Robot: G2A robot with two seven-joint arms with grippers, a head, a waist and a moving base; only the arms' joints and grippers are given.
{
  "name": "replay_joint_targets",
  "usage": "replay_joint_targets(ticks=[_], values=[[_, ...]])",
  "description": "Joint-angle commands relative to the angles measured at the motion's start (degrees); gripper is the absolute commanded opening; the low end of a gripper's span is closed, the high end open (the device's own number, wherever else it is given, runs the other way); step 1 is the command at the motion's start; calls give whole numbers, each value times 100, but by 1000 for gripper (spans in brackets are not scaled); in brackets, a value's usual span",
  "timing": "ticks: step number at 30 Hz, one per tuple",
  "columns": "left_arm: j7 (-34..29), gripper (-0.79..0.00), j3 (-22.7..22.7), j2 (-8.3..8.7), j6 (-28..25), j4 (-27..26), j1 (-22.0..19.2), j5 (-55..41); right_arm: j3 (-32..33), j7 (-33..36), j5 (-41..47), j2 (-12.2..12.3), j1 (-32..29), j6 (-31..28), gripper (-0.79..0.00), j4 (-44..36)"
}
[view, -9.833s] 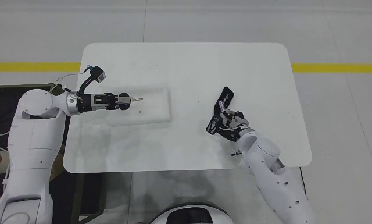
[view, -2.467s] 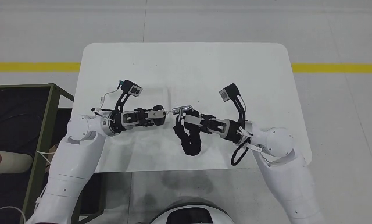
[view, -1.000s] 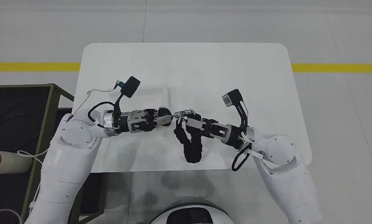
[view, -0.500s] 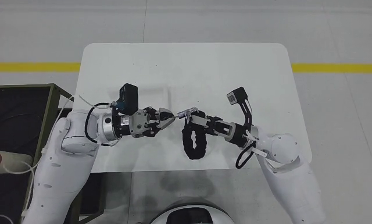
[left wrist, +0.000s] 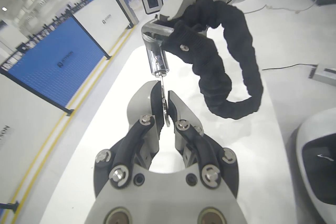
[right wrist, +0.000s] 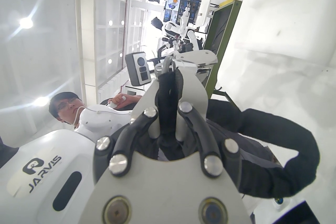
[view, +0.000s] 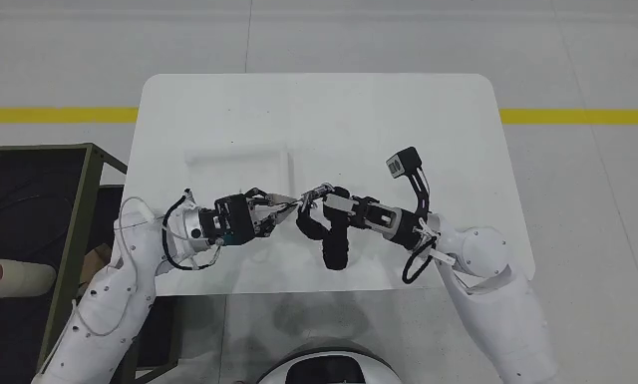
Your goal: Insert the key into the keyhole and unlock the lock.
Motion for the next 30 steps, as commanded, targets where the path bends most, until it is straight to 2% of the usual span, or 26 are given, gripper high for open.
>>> replay_joint_targets(ticks=[1, 2, 4, 5, 10, 13, 15, 18, 20, 22, 23, 24, 27, 30], values=[[687, -89, 60, 22, 272, 185, 39, 488, -73, -91, -48, -5, 19, 17, -785, 32], [777, 0, 89, 25, 304, 254, 34, 500, -105, -173, -117, -6, 34, 41, -785, 58], [822, 0, 138, 21, 201, 381, -11, 291, -158, -361, -282, -9, 59, 66, -785, 95], [651, 0, 144, 13, 149, 466, -58, 143, -176, -516, -454, -9, 72, 69, -785, 103], [651, 0, 144, 13, 149, 466, -58, 143, 115, -906, -1511, 69, -10, 163, -785, -78], [651, 0, 144, 13, 149, 466, -58, 143, 441, -1112, -2547, 151, -149, 281, -785, -374], [651, 0, 144, 13, 149, 466, -58, 143, 690, -1266, -3546, 216, -252, 332, -785, -657], [651, 0, 144, 13, 149, 466, -58, 143, 859, -1462, -5222, 306, -420, -5, -785, -1150], [651, 0, 144, 13, 149, 466, -58, 143, 855, -1660, -6268, 347, -534, -227, -785, -1339], [651, 0, 144, 13, 149, 466, -58, 143, 732, -1732, -7701, 396, -594, -437, -785, -1400], [651, 0, 144, 13, 149, 466, -58, 143, 586, -1724, -8667, 420, -623, -453, -785, -1370], [651, 0, 144, 13, 149, 466, -58, 143, 350, -1799, -9099, 414, -659, -436, -785, -1280], [651, 0, 144, 13, 149, 466, -58, 143, -135, -1877, -9891, 383, -540, -311, -785, -865], [651, 0, 144, 13, 149, 466, -58, 143, -237, -1799, -9918, 347, -328, -164, -785, -566]])
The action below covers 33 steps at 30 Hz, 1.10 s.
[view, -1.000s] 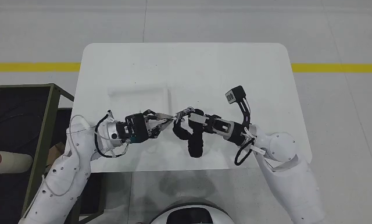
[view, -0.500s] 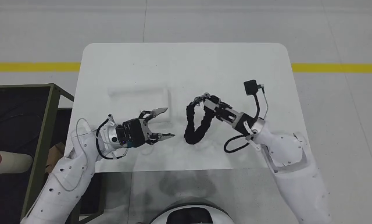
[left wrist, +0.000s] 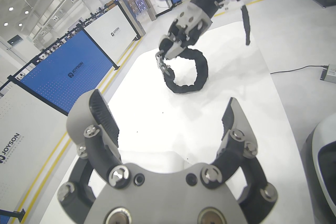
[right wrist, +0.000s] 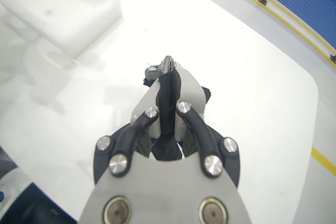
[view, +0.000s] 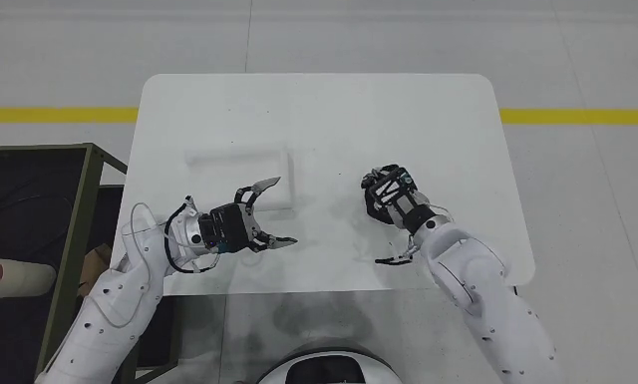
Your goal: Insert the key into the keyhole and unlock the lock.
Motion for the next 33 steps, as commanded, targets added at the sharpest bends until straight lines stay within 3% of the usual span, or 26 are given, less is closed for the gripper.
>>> replay_joint_targets(ticks=[1, 6, 10, 17, 18, 19, 28, 33], values=[[0, 0, 0, 0, 0, 0, 0, 0, 74, -19, 132, -14, 122, 123, -785, 45], [0, 0, 0, 0, 0, 0, 0, 0, 459, -240, 429, -4, 26, 286, -785, -287], [0, 0, 0, 0, 0, 0, 0, 0, 275, -171, 344, -1, -37, -61, -785, -108], [0, 0, 0, 0, 0, 0, 0, 0, 449, -594, 996, -48, -58, 325, -785, 33], [0, 0, 0, 0, 0, 0, 0, 0, 471, -709, 1131, -55, -92, 360, -671, 42], [0, 0, 0, 0, 0, 0, 0, 0, 491, -765, 1257, -59, -118, 346, 0, 68], [0, 0, 0, 0, 0, 0, 0, 0, 708, -1167, 1610, -65, -403, 429, 0, -24], [0, 0, 0, 0, 0, 0, 0, 0, 1028, -1422, 2473, -58, -742, 226, 0, -190]])
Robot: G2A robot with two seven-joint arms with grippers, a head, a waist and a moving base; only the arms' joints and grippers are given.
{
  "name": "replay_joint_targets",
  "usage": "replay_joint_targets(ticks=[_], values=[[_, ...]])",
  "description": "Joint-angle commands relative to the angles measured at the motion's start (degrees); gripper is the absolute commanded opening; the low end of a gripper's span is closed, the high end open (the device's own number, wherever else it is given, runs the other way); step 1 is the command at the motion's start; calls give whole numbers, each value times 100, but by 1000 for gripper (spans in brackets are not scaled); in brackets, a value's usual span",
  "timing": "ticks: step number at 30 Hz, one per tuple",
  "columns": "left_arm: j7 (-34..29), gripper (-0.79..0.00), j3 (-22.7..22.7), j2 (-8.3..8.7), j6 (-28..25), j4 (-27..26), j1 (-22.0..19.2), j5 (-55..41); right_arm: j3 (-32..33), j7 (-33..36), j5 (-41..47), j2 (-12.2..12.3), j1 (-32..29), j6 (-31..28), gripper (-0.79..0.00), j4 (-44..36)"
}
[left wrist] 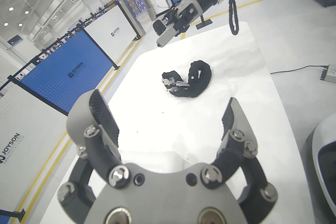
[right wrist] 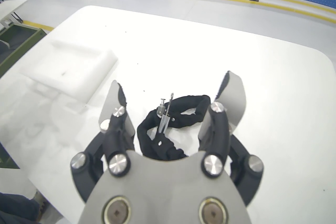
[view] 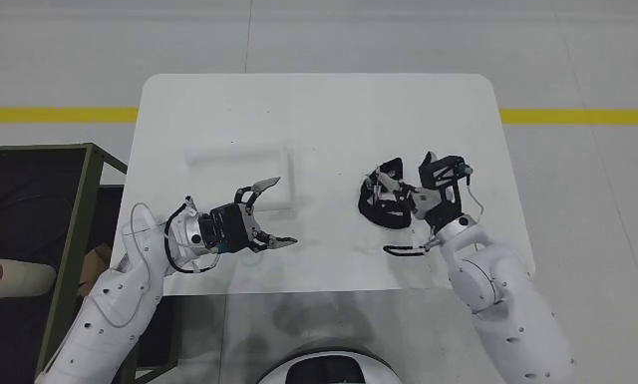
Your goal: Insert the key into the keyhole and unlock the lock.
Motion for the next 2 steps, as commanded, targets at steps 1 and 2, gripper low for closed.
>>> replay_joint_targets(ticks=[1, 2], values=[[0, 0, 0, 0, 0, 0, 0, 0, 79, -28, 340, -1, -73, -48, 0, -8], [0, 0, 0, 0, 0, 0, 0, 0, 69, -27, 242, 0, -67, -44, -55, -10]])
